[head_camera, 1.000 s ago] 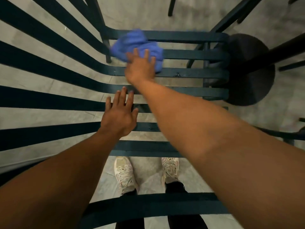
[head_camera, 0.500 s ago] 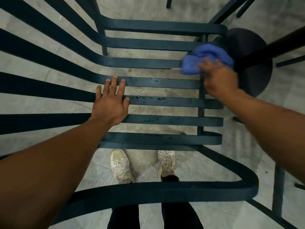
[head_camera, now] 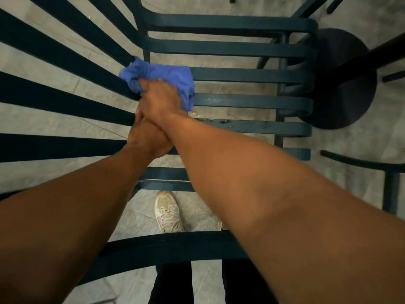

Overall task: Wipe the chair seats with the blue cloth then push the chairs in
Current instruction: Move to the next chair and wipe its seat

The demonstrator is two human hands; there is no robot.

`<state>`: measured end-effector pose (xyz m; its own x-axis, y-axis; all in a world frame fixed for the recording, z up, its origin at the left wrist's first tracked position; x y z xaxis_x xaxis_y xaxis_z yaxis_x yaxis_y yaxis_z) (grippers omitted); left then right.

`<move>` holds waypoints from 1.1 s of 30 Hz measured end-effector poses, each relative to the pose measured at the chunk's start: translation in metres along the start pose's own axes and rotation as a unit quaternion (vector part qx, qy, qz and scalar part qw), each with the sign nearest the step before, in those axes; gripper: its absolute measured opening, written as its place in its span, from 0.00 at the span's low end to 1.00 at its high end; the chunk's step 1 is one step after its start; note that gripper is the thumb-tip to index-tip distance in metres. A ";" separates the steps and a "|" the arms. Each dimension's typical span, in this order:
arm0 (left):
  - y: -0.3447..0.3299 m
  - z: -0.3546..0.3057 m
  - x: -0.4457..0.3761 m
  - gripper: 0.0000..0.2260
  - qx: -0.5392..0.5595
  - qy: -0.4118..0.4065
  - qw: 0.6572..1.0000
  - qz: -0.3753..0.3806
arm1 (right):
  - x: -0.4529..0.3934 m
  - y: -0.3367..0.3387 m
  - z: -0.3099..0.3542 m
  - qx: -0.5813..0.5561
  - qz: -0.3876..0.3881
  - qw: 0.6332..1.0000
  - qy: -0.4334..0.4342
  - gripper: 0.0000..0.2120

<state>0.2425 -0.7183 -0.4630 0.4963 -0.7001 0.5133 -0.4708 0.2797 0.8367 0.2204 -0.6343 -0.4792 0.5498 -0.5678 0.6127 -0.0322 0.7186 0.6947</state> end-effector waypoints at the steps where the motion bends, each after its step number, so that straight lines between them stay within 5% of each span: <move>1: 0.002 0.000 0.002 0.27 -0.003 -0.007 1.000 -0.006 | 0.012 -0.006 0.018 0.037 0.024 0.994 0.100 0.18; 3: -0.002 -0.001 -0.001 0.28 -0.063 -0.050 0.997 -0.001 | 0.029 0.003 0.016 0.091 -0.001 0.974 0.208 0.20; 7: -0.002 0.005 -0.007 0.26 -0.062 -0.063 0.996 -0.006 | 0.031 0.030 -0.060 0.228 -0.021 0.948 0.220 0.27; 17: -0.003 0.008 -0.006 0.29 -0.058 -0.066 0.996 0.012 | 0.110 0.149 -0.260 0.211 -0.110 0.971 -0.002 0.19; 21: 0.000 0.007 -0.008 0.27 -0.043 -0.071 0.997 0.010 | 0.109 0.097 -0.228 0.242 -0.049 0.968 0.036 0.23; 28: 0.007 0.008 -0.015 0.24 -0.002 -0.057 0.998 0.008 | 0.114 -0.038 -0.043 0.263 0.036 0.930 0.254 0.21; 33: -0.001 0.007 -0.014 0.27 -0.012 -0.049 0.999 0.007 | 0.127 -0.054 -0.046 0.370 0.068 0.841 0.389 0.20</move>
<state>0.2310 -0.7135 -0.4728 0.4152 -0.7573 0.5041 -0.4589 0.3041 0.8348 0.3302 -0.7268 -0.4565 0.8693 0.1404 0.4740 -0.4916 0.1450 0.8586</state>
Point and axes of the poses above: each hand's wrist, its own x-axis away from the middle knuckle, its own y-axis out of the back of the hand, z = x × y, the point moved 8 cm from there along -x, towards the middle knuckle, and after that the axes turned 1 degree about -y, right-handed, at the moved point
